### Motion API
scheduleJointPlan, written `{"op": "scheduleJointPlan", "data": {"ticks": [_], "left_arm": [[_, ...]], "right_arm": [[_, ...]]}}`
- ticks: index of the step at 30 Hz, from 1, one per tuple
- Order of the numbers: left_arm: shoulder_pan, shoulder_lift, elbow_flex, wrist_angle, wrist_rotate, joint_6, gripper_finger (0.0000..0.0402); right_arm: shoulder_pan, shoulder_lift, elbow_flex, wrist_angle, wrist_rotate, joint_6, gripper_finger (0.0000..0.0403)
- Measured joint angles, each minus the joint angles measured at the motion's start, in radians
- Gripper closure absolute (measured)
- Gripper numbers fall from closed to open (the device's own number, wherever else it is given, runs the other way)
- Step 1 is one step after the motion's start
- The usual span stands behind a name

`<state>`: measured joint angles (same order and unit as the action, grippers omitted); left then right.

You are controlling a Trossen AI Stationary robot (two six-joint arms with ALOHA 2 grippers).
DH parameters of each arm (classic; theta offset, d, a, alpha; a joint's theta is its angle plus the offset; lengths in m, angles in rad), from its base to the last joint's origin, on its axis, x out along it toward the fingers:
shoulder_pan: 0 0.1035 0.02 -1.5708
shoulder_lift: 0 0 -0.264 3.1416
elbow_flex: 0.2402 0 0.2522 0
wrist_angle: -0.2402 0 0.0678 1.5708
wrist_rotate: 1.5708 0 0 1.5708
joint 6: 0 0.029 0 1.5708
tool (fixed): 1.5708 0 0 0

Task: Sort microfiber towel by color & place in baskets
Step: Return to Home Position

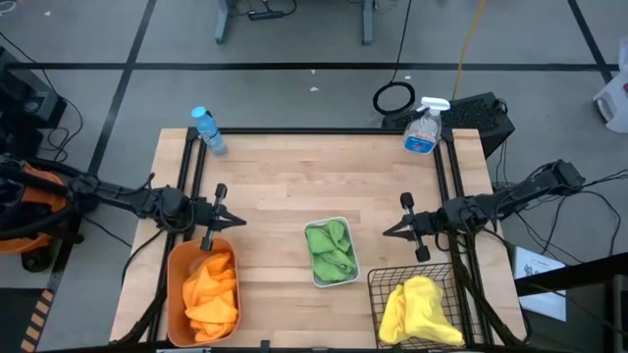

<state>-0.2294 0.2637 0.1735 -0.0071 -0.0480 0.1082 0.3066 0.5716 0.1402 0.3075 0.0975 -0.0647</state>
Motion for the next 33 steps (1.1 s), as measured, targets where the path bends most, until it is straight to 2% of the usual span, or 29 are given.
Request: {"op": "scheduleJointPlan", "data": {"ticks": [4, 11, 16, 23, 33], "left_arm": [[0.011, -0.038, -0.028, 0.003, 0.052, -0.003, 0.0401], [0.038, -0.104, -0.079, 0.001, 0.075, 0.001, 0.0401], [0.053, -0.139, -0.098, 0.001, 0.099, 0.002, 0.0401], [0.068, -0.183, -0.142, -0.001, 0.103, -0.006, 0.0402], [0.068, -0.225, -0.142, -0.029, 0.108, -0.017, 0.0402]], "right_arm": [[-0.005, 0.0, -0.03, 0.042, 0.0, 0.007, 0.0403], [-0.019, 0.0, -0.118, 0.17, 0.0, 0.044, 0.0403], [-0.029, 0.0, -0.127, 0.176, 0.0, 0.062, 0.0403], [-0.091, -0.002, -0.126, 0.16, -0.12, 0.019, 0.0403], [-0.236, -0.085, -0.126, 0.069, -0.204, 0.022, 0.0403]]}}
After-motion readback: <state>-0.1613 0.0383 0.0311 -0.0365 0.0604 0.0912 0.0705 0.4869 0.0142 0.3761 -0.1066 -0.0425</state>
